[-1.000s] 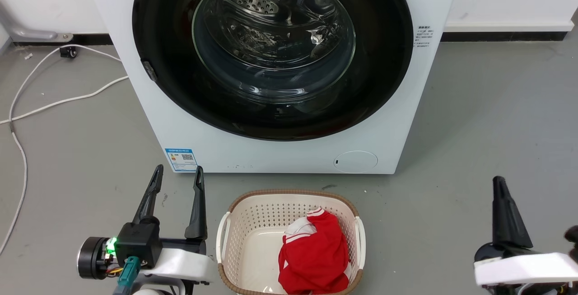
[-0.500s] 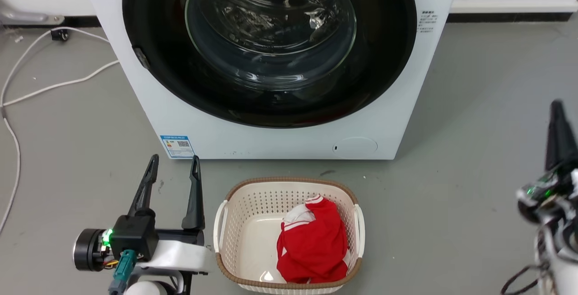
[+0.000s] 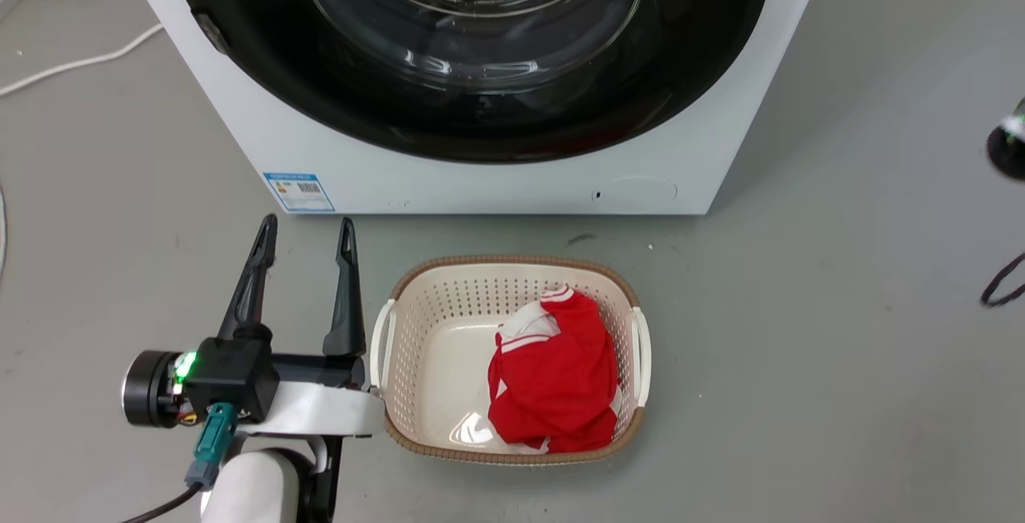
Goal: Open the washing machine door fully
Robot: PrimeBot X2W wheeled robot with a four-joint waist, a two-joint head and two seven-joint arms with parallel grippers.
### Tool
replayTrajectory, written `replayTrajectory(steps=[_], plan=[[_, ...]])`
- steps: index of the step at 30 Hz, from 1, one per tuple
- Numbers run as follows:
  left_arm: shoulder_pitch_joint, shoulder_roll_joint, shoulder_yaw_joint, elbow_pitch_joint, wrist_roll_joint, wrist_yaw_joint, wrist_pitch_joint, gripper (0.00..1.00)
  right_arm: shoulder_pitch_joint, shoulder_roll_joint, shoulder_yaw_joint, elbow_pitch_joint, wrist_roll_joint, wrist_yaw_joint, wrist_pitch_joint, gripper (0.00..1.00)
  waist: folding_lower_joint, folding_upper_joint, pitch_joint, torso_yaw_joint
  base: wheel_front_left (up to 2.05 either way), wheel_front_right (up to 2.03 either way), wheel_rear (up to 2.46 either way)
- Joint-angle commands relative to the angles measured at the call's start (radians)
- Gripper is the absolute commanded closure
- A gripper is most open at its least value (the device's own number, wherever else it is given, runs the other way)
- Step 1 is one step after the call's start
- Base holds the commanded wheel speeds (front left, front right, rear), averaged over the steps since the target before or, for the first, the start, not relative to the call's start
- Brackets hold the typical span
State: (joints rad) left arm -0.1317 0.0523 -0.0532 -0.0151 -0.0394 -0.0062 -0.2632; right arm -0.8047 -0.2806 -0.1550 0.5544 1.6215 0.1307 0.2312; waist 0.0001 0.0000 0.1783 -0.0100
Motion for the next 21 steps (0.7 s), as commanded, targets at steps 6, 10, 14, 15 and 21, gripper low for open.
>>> replayTrajectory(steps=[6,10,14,15,21], plan=[[-0.060,-0.001,-0.018,-0.017,0.008,-0.005,-0.002,0.00,-0.219,-0.081,0.087,0.164,-0.048,0.000,0.109,1.00,-0.0001,0.0000,0.083,0.014,0.00,0.00,0.00],[-0.086,-0.001,-0.024,-0.031,0.009,0.001,-0.002,0.00,-0.340,-0.103,0.154,0.249,-0.105,0.000,0.169,1.00,-0.0001,0.0000,0.123,0.021,0.00,0.00,0.00],[-0.108,-0.002,-0.033,-0.040,0.011,0.003,-0.002,0.00,-0.436,-0.103,0.214,0.317,-0.162,0.000,0.220,1.00,-0.0001,0.0000,0.158,0.029,0.00,0.00,0.00],[-0.112,-0.002,-0.035,-0.039,0.011,0.003,-0.002,0.00,-0.454,-0.102,0.228,0.331,-0.177,0.000,0.230,1.00,-0.0001,0.0000,0.165,0.031,0.00,0.00,0.00],[-0.126,-0.002,-0.055,-0.041,0.008,0.005,-0.002,0.00,-0.535,-0.088,0.283,0.388,-0.246,0.000,0.270,1.00,-0.0001,0.0000,0.195,0.054,0.00,0.00,0.00]])
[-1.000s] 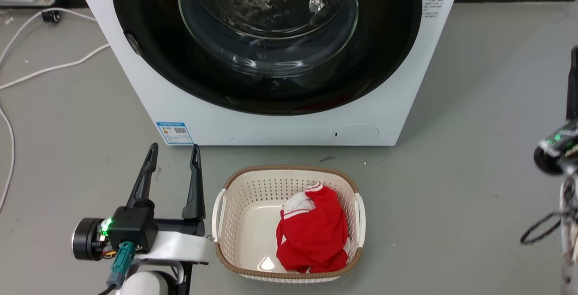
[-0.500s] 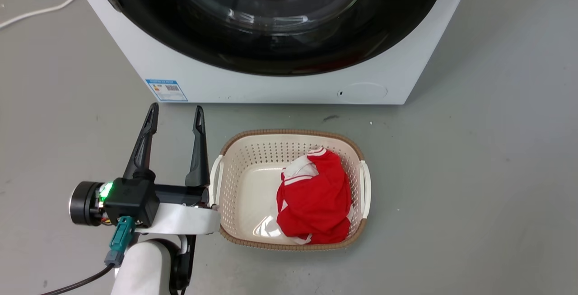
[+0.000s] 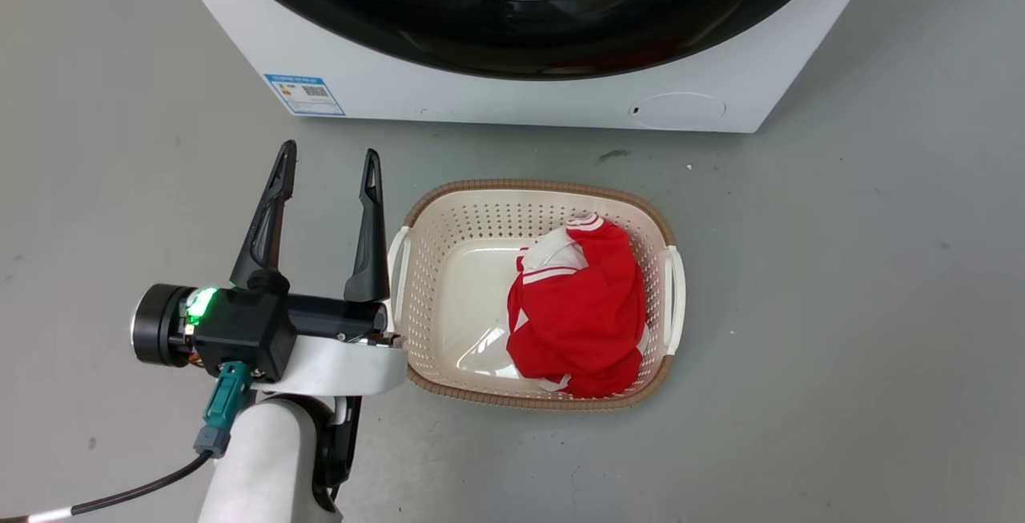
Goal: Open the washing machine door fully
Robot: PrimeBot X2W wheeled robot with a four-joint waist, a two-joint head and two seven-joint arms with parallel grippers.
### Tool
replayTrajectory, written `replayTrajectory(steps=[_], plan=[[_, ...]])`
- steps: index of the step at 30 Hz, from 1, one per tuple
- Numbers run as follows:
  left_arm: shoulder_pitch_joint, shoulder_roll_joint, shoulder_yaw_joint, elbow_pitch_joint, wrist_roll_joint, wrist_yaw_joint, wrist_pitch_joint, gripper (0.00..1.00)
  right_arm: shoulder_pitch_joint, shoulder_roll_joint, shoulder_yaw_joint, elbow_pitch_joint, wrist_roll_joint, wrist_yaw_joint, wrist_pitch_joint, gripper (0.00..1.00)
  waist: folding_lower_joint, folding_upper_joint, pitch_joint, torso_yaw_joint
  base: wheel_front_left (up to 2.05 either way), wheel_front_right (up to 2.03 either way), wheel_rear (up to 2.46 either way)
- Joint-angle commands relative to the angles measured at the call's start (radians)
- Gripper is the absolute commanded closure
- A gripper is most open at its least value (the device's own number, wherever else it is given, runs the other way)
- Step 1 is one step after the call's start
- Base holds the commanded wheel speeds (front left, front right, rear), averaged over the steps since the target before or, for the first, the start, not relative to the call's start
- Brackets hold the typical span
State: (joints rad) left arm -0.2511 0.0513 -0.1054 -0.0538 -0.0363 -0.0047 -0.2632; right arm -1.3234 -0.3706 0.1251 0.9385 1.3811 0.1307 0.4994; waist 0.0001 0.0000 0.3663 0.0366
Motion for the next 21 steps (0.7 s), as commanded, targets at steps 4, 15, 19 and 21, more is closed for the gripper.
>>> replayTrajectory(steps=[4,15,19,21], plan=[[-0.010,-0.001,-0.008,-0.008,0.004,0.007,-0.002,0.00,-0.053,0.012,0.014,0.032,-0.034,0.000,0.002,1.00,-0.0001,0.0000,0.029,0.017,0.00,0.00,0.00],[-0.045,-0.001,-0.036,-0.020,-0.001,0.020,-0.002,0.00,-0.122,0.024,0.020,0.080,-0.084,0.000,0.001,1.00,-0.0001,0.0000,0.095,0.034,0.00,0.00,0.00],[-0.053,-0.001,-0.047,-0.021,-0.003,0.025,-0.002,0.00,-0.136,0.032,0.019,0.086,-0.089,0.000,0.019,1.00,-0.0001,0.0000,0.113,0.037,0.00,0.00,0.00],[-0.059,-0.001,-0.053,-0.020,-0.005,0.025,-0.002,0.00,-0.140,0.034,0.017,0.089,-0.088,0.000,0.035,1.00,-0.0001,0.0000,0.119,0.039,0.00,0.00,0.00]])
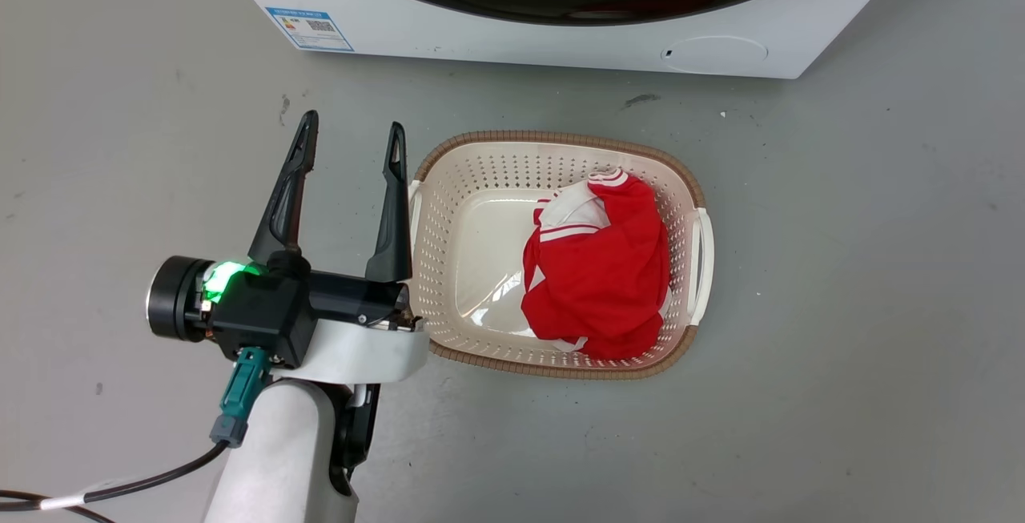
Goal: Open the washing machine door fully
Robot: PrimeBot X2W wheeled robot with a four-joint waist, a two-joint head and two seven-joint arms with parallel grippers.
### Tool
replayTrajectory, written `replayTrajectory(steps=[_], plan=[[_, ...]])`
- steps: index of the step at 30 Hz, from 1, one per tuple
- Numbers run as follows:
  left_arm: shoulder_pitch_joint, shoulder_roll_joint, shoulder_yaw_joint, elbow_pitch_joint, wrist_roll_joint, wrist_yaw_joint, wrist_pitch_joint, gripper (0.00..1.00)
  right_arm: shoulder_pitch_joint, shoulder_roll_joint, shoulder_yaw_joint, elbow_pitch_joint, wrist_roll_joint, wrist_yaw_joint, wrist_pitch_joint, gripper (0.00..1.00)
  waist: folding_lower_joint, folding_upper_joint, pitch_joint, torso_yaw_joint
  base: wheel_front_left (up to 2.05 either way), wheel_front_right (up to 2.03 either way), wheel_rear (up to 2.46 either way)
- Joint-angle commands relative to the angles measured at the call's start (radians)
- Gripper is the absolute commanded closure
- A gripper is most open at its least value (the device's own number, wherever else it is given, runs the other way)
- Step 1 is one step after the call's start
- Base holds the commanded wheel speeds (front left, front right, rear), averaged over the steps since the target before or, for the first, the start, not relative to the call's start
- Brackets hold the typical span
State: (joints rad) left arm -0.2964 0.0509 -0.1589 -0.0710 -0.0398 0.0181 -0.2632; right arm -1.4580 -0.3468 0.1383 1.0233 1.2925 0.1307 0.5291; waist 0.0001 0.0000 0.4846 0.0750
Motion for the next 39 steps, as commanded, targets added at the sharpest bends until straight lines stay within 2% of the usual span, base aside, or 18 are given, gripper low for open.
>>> replayTrajectory(steps=[1,10,23,34,39], plan=[[-0.016,-0.001,-0.003,-0.001,-0.003,0.004,-0.002,0.00,-0.008,0.011,0.002,0.004,0.003,0.000,0.015,1.00,-0.0001,0.0000,0.003,0.002,0.00,0.00,0.00],[-0.035,-0.001,-0.016,0.011,-0.009,0.011,-0.002,0.00,0.019,0.026,-0.005,-0.036,0.047,0.000,0.160,1.00,-0.0001,0.0000,0.014,0.002,0.00,0.00,0.00],[-0.017,-0.001,-0.013,0.032,-0.013,0.009,-0.002,0.00,0.130,0.033,-0.010,-0.095,0.094,-0.001,0.312,1.00,-0.0001,0.0000,-0.043,-0.004,0.00,0.00,0.00],[0.056,-0.001,-0.005,0.080,-0.016,-0.010,-0.002,0.00,0.308,0.075,0.001,-0.163,0.127,0.000,0.392,1.00,-0.0001,0.0000,-0.200,-0.004,0.00,0.00,0.00],[0.108,-0.001,0.004,0.099,-0.016,-0.022,-0.002,0.00,0.416,0.121,0.016,-0.195,0.141,0.000,0.420,1.00,-0.0001,0.0000,-0.289,-0.005,0.00,0.00,0.00]])
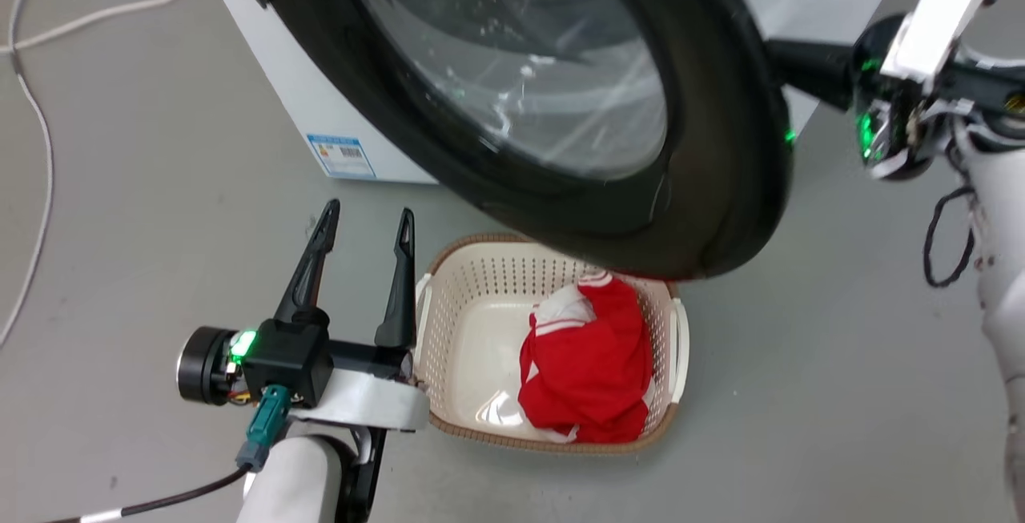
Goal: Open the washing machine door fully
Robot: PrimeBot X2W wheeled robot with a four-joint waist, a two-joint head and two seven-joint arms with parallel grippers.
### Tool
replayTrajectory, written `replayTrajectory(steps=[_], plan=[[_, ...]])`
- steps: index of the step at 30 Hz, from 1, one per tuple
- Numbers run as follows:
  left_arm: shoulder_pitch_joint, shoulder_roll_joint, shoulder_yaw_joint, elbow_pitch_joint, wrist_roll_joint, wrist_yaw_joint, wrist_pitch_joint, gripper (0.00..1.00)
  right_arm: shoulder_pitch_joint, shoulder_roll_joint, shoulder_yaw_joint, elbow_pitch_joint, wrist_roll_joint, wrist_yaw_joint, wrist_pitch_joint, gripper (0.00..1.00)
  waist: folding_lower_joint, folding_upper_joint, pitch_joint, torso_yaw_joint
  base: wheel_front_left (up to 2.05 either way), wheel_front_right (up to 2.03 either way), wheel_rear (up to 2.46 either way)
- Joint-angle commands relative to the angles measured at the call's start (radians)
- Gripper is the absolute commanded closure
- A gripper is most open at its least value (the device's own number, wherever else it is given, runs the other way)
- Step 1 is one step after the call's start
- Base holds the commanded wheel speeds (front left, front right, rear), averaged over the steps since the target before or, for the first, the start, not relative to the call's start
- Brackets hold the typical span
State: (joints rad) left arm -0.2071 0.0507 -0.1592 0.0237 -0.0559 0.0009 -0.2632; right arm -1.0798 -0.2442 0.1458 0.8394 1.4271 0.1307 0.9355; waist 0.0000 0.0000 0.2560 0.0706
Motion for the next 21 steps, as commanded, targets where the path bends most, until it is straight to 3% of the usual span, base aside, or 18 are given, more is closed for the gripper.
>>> replayTrajectory(steps=[1,9,21], plan=[[0.027,-0.001,0.006,0.007,0.001,-0.007,-0.002,0.00,0.053,0.026,0.011,-0.018,0.009,0.000,0.019,1.00,0.0000,0.0000,-0.073,-0.001,0.00,0.00,0.00],[0.089,-0.001,0.024,0.020,-0.002,-0.018,-0.002,0.00,0.174,0.091,0.034,-0.078,0.023,0.000,0.045,1.00,0.0000,0.0000,-0.159,0.005,0.00,0.00,0.00],[0.125,-0.001,0.032,0.025,-0.013,-0.025,-0.002,0.00,0.318,0.178,0.081,-0.208,0.064,0.000,0.066,1.00,0.0000,0.0000,-0.199,0.030,0.00,0.00,0.00]])
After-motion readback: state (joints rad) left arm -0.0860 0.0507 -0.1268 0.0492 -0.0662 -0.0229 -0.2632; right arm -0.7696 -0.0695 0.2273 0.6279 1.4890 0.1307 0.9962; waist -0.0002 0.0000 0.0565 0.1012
